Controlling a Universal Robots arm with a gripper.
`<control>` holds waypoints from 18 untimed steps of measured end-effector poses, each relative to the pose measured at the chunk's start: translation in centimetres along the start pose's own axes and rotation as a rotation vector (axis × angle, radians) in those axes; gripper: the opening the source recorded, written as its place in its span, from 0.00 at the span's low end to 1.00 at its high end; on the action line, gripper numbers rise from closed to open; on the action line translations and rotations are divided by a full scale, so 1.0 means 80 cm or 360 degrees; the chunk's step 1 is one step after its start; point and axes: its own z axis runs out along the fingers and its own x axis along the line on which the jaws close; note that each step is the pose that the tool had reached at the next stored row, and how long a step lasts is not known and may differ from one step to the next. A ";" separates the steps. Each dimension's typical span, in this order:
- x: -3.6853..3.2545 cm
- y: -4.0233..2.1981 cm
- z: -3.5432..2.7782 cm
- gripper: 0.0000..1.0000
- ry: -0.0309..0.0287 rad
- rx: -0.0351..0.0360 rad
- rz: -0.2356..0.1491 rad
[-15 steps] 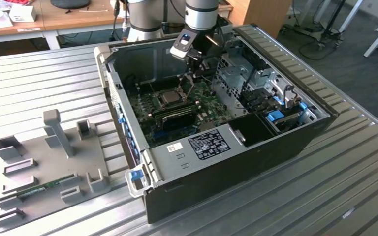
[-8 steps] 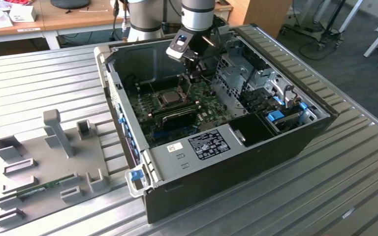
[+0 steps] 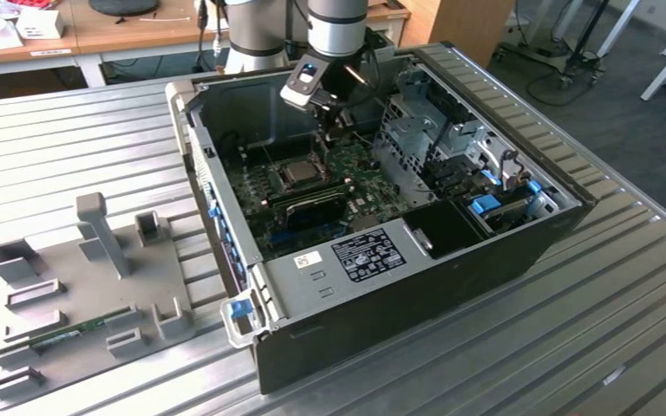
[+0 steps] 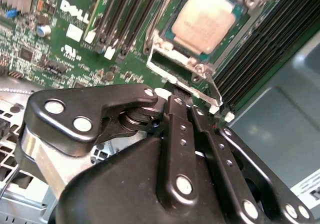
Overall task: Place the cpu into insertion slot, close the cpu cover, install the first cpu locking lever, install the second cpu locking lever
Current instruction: 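Close the cpu cover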
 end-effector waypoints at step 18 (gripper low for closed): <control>0.0000 -0.0048 0.0026 0.10 0.00005 0.0055 -0.0001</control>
